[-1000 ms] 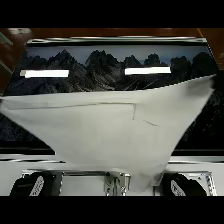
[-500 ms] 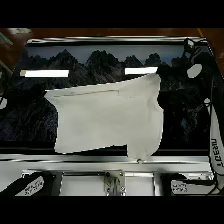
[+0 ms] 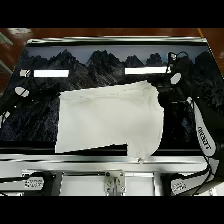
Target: Fold the shirts.
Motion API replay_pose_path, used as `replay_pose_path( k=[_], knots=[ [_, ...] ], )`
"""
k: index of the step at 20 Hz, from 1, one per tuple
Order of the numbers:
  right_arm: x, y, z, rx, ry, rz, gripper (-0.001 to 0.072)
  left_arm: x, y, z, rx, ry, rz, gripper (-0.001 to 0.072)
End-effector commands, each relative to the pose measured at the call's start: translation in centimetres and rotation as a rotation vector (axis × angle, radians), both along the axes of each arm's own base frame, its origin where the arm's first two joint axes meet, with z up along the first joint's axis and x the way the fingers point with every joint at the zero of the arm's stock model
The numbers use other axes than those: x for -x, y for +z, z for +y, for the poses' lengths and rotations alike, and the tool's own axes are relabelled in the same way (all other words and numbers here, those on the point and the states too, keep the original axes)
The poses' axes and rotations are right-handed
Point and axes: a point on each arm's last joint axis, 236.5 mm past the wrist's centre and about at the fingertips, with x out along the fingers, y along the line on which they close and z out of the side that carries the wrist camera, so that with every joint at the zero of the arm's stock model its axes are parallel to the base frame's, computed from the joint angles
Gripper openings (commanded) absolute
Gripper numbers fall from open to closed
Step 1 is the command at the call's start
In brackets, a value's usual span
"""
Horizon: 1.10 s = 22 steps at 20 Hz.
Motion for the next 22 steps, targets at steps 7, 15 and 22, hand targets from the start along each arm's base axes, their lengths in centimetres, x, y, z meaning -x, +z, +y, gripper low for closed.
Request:
replay_pose_path(
  k=[7, 15, 22],
  knots=[
    [16.9, -6.1, -3.5, 0.046, 0.117, 0.675, 0.0053, 13.2, -4.4, 0.4, 0.031, -0.233, 0.562, 0.0041],
    [16.2, -5.9, -2.4, -0.037, 0.028, 0.651, 0.0697, 14.6, -5.2, -0.7, 0.095, -0.211, 0.674, 0.0713],
    [25.6, 1.2, -14.2, 0.204, 0.025, 0.855, 0.0697, 22.7, -0.4, 3.2, 0.136, -0.226, 0.712, 0.0622]
  ],
)
